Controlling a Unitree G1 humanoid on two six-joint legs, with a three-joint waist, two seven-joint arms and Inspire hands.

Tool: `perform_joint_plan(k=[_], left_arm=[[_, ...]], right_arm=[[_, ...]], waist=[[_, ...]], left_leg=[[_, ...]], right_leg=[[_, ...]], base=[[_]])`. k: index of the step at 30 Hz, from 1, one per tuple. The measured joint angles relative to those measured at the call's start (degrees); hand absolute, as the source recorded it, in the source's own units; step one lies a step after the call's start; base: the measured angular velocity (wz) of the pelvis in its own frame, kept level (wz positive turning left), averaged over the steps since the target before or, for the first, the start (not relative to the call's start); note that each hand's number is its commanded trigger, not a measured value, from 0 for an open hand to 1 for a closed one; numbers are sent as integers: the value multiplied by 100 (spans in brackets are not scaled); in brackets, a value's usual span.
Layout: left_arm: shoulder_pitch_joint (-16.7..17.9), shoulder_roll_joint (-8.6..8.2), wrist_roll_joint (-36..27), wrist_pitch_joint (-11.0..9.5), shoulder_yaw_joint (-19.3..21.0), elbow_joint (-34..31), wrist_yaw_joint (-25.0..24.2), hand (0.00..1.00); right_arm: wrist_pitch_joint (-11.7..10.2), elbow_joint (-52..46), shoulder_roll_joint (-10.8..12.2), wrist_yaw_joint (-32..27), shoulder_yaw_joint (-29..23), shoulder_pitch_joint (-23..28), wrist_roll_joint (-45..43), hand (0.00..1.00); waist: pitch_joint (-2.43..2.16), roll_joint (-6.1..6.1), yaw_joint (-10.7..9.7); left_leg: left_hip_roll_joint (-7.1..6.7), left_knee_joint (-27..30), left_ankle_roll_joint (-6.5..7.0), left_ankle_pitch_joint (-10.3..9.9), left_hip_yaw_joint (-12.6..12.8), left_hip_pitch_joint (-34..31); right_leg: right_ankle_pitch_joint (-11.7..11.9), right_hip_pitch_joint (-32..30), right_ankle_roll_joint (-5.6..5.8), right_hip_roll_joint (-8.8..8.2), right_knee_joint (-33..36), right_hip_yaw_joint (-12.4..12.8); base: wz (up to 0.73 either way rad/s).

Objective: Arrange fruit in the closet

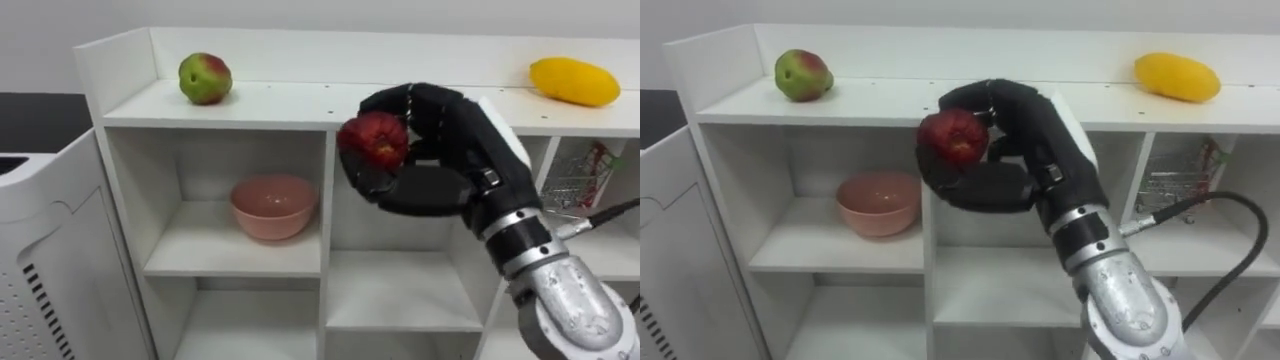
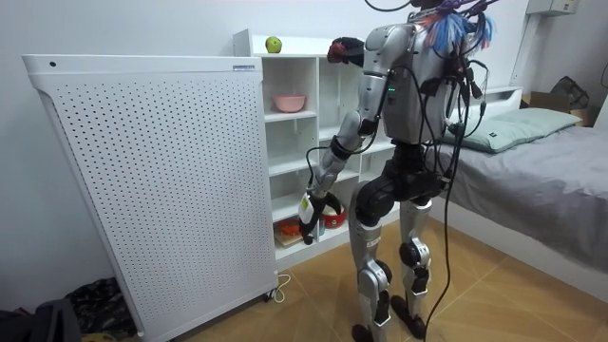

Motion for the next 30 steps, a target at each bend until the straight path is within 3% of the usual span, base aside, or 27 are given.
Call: perform_joint_plan(k=[6,9,14,16,17,19,26,30], left_arm=[[16,-32,-77,-88,-414,109,22,0],[7,-62,-254,-126,-491,129,138,0],[-198,-179,-286,-255,-754,485,416,0],[-269,-232,-245,-291,-807,640,617,0],[-297,-242,-239,-314,-829,675,672,0],[-483,-315,-236,-467,-841,867,916,0],[-513,-345,-251,-811,-811,839,1481,0],[-382,-281,-602,-1022,-852,563,1760,0]], right_arm=[[-37,454,208,-3,188,377,87,100],[-192,1404,212,-75,251,500,282,100],[-176,2872,321,-392,218,499,639,100],[-296,3618,414,-477,199,444,1151,100],[-330,3826,437,-507,193,424,1355,100],[-431,4525,480,-623,183,409,2035,100],[-466,5431,558,-727,-30,406,3800,100],[-616,5706,475,-924,-212,159,5616,100]], waist=[[-14,62,-16],[-26,65,-25],[-6,63,-58],[78,31,-140],[94,16,-151],[174,-74,-125],[268,-202,-99],[282,-238,145]], left_leg=[[-6,8,12,18,-8,-114],[-11,40,19,22,-20,-211],[-22,206,75,77,-19,-682],[-60,271,102,121,-54,-882],[-66,316,106,124,-62,-956],[-112,488,130,158,-89,-1296],[-216,994,176,191,-147,-2390],[-250,1371,172,192,-130,-3011]], right_leg=[[7,-121,-6,-24,12,-43],[7,-201,-6,-44,39,-62],[3,-748,-1,-173,355,-52],[2,-922,0,-203,440,-110],[-1,-1012,2,-224,503,-114],[-30,-1417,-4,-302,804,-94],[-104,-2521,-56,-483,1482,-110],[-176,-3126,-111,-552,1854,-113]], base=[[0],[4],[1],[8],[10],[7],[10],[8]])
